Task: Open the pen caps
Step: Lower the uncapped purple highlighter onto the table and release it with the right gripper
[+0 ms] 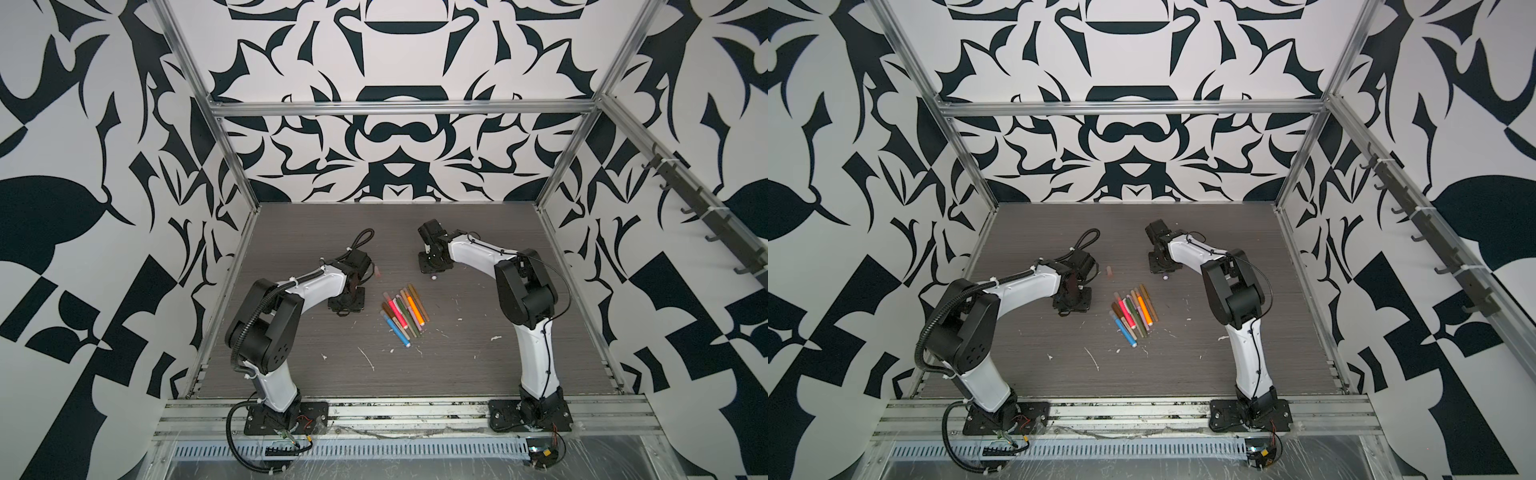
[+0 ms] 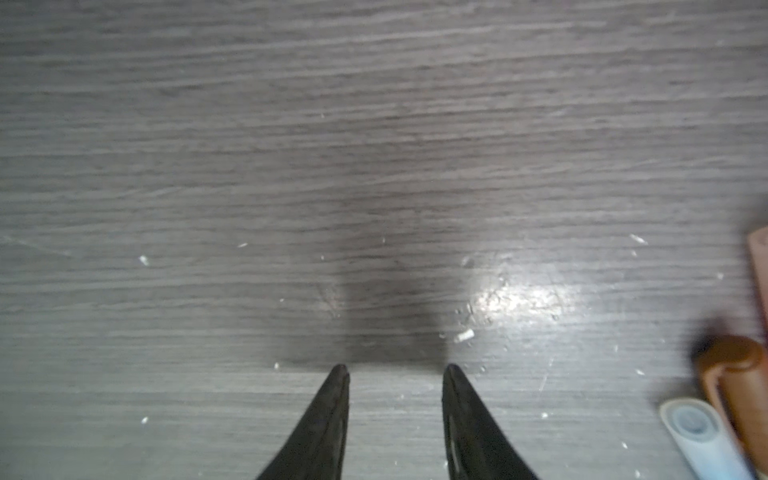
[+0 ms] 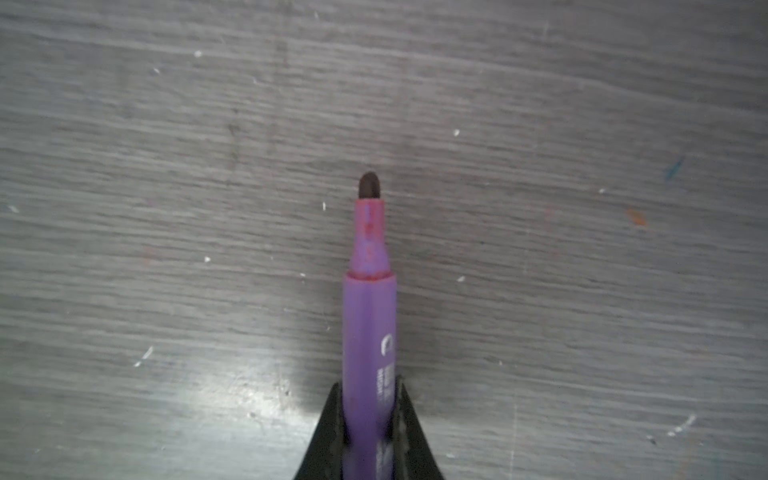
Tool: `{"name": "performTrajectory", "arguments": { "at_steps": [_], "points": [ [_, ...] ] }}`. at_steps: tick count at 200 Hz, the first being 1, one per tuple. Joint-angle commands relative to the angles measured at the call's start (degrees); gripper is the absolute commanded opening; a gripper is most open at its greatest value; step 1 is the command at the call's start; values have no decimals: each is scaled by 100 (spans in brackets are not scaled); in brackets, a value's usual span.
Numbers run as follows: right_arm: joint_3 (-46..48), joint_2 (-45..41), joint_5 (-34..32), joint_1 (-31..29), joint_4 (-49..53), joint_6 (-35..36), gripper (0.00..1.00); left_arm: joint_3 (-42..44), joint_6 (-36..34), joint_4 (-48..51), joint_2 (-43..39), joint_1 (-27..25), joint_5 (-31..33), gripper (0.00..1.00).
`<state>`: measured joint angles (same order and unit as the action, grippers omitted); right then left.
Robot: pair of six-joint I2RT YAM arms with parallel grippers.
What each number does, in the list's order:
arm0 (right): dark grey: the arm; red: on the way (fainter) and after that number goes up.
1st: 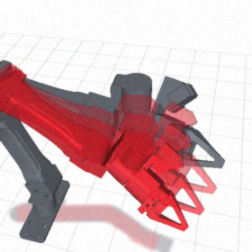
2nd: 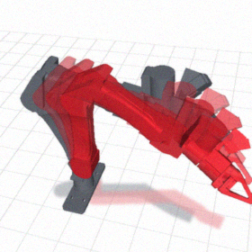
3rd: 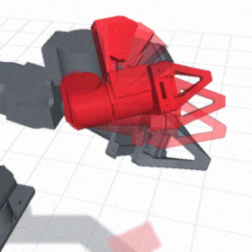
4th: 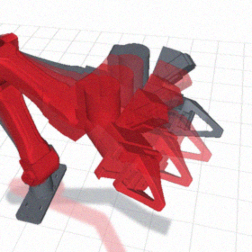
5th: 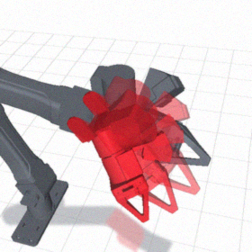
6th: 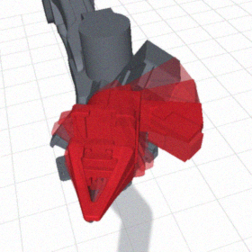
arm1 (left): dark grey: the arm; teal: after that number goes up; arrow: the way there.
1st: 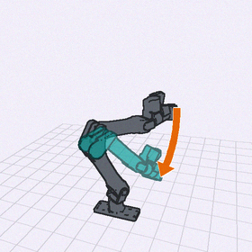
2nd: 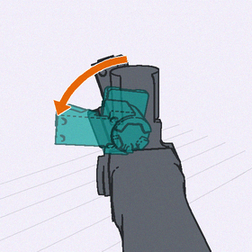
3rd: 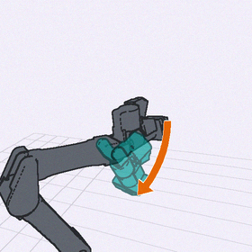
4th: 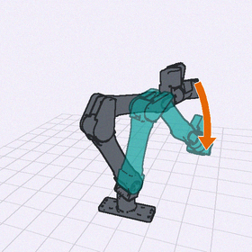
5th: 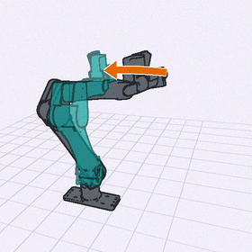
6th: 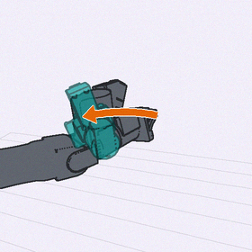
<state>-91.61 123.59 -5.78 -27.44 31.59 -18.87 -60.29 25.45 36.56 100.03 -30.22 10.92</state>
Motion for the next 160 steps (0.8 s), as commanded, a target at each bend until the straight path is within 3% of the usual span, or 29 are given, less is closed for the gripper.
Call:
{"name": "performTrajectory", "arguments": {
  "at_steps": [1,90,160],
  "points": [
    [-214,-48,-47,37,98,48,0,86,-40,76,178,-20,70,40],
    [-322,42,-20,72,105,31,0,9,2,204,175,-122,333,40],
    [-410,94,33,72,127,15,7,-53,39,238,280,-176,409,40]
  ]
}}
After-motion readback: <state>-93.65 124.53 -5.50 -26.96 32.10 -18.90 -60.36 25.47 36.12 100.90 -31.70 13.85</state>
